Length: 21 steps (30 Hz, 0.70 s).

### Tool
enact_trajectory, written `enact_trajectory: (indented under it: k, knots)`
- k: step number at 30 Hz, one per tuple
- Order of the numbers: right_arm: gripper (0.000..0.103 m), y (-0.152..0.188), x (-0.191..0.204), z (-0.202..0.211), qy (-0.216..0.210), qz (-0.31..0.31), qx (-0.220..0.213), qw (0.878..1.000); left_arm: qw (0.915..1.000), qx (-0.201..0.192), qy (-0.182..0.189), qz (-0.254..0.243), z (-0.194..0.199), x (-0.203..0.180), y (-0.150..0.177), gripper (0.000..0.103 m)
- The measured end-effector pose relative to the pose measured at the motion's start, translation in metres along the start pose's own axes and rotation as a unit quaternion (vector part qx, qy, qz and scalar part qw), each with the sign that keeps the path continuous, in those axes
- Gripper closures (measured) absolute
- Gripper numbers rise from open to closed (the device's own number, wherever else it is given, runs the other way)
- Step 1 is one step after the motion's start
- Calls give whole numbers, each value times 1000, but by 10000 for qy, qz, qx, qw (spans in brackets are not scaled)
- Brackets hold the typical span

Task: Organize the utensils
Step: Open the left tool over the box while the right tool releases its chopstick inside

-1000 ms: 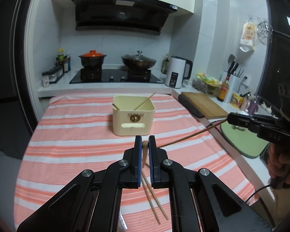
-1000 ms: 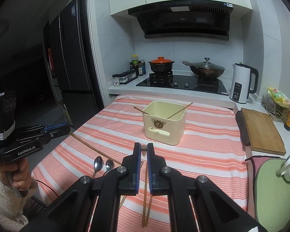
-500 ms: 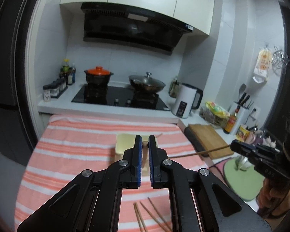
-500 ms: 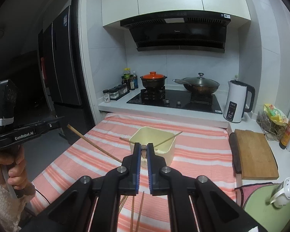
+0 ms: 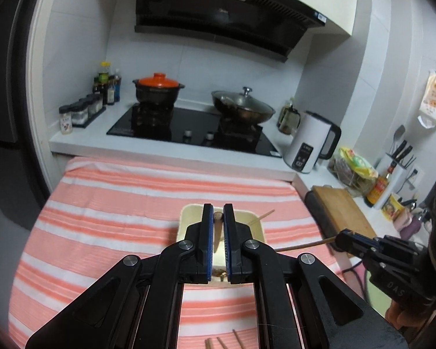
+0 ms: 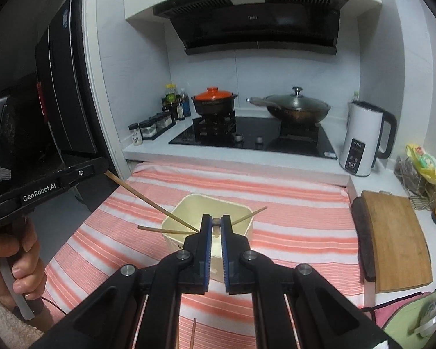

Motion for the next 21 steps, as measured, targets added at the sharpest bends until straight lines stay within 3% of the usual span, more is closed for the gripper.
enact_trajectory:
  k: [8,16,18,20,21]
  knots:
    - [97,0,-8,-69,-349,-283,812,9957,9981,603,-40,-67,-45,5,16,99]
    - [94,6,-16,-97,-233,-375,772,9960,9972,736,14,-147,-59,6,30,98]
    - [93,12,-21,-98,-196,-427,730,9962,9971,737,-11,-188,-59,8,36,91]
    - [93,17,-26,-97,-171,-445,695,9964,9970,756,-39,-181,-59,11,43,70]
    - [86,20,-29,-97,-168,-450,670,9966,9969,770,-56,-168,-59,12,46,62]
Point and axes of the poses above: each gripper's, at about its wrist camera, not at the fingertips, and z roughly against the way its jaws point, x to its left, y to its underside, the point moved 8 cm from there along -z, roughly the way its jaws point, and after that the axes turned 8 degrees about x, right-handed, at the moved point
